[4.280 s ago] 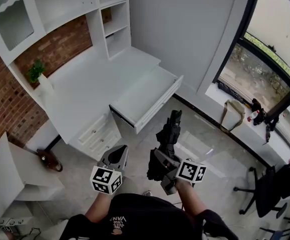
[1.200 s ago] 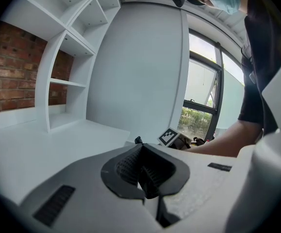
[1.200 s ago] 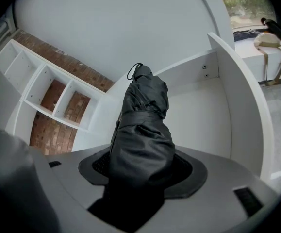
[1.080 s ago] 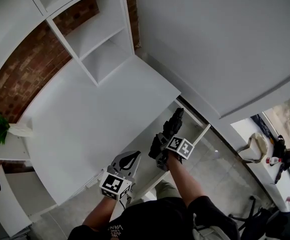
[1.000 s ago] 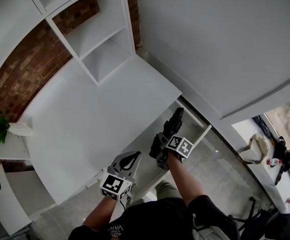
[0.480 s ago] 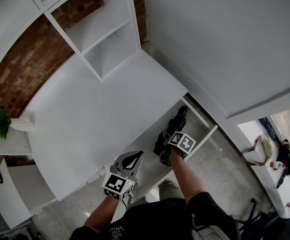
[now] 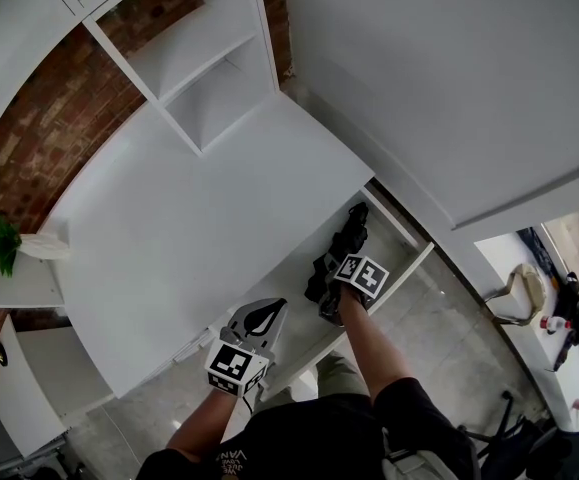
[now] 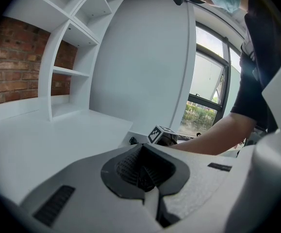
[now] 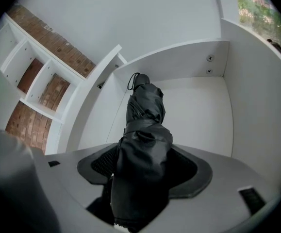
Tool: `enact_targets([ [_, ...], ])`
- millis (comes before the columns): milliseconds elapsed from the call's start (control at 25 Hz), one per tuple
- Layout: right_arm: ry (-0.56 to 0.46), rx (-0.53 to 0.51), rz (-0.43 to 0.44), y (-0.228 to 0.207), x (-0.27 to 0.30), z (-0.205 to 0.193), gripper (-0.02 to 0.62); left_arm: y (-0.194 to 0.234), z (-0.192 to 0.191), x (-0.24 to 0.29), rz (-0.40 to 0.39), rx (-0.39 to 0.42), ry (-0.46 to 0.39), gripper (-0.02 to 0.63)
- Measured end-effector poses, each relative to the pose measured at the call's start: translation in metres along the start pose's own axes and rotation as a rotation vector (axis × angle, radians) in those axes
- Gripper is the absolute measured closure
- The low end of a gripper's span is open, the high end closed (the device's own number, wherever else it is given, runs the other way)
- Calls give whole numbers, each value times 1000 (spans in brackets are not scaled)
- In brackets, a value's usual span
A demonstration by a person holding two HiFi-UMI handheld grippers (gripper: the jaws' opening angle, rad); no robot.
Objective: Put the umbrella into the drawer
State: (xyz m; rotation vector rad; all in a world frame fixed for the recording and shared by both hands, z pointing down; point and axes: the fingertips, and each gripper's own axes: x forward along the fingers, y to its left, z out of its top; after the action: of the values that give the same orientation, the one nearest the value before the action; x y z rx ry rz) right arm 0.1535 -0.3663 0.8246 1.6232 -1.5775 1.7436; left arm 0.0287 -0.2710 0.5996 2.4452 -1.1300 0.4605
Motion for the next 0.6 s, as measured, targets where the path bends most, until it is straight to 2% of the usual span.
enact_targets([
  [440,-50,6,38,2,-30,2,301,-6,6,-6,-26,-3,-22,600],
  [600,-80,-34,35,7,-46,4,301,-6,8,-10,-38,4,-29,600],
])
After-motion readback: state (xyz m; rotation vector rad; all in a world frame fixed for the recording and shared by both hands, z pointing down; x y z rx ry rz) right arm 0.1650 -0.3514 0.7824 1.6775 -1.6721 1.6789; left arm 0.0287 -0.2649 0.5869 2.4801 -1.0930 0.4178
